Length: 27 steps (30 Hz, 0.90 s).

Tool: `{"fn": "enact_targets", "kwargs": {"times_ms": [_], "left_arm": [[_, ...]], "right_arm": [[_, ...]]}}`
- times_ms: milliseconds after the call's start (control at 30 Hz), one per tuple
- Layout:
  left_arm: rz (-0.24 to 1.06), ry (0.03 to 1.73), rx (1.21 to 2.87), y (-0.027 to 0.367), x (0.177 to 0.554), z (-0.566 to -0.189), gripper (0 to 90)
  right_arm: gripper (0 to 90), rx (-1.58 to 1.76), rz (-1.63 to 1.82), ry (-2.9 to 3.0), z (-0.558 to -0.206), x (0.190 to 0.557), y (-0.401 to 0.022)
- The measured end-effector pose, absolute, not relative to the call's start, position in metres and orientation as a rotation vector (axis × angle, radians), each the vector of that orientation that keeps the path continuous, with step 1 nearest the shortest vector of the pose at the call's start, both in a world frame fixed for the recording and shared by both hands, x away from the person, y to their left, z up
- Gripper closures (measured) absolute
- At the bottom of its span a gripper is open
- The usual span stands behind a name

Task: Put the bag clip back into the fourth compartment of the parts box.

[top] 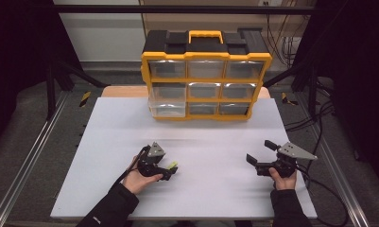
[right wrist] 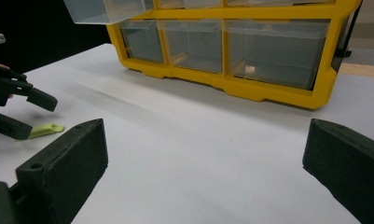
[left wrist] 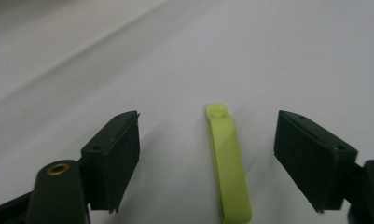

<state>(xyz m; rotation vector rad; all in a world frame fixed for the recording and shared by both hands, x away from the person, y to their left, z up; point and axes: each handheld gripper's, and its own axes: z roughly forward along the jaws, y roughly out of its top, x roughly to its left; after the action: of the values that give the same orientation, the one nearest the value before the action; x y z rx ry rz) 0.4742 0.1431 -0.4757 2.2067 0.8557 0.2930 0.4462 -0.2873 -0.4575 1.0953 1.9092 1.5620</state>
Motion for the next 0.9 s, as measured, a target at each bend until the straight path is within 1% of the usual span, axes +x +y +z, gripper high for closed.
{"fn": "enact_targets", "kwargs": {"times_ms": [100,267,433,533,667,900], "left_arm": [[0.288,0.880,2.222,0.1417,0.4739,-0.4759,28.0],[0.285,0.904,2.235,0.1397,0.4732,-0.4761,33.8],[0.284,0.910,2.241,0.1371,0.4717,-0.4754,43.2],[0.274,0.908,2.247,0.1359,0.4706,-0.4752,50.3],[0.268,0.907,2.246,0.1356,0.4698,-0.4744,55.7],[0.277,0.907,2.260,0.1345,0.4688,-0.4740,61.3]], "right_arm": [[0.5,1.097,1.562,1.907,-0.4574,0.4462,-0.2873],[0.5,1.097,1.564,1.907,-0.4573,0.4462,-0.2873],[0.5,1.092,1.562,1.905,-0.4575,0.4464,-0.2874],[0.5,1.093,1.564,1.905,-0.4572,0.4463,-0.2877],[0.5,1.095,1.567,1.905,-0.4571,0.4461,-0.2877],[0.5,1.100,1.569,1.904,-0.4569,0.4460,-0.2877]]}}
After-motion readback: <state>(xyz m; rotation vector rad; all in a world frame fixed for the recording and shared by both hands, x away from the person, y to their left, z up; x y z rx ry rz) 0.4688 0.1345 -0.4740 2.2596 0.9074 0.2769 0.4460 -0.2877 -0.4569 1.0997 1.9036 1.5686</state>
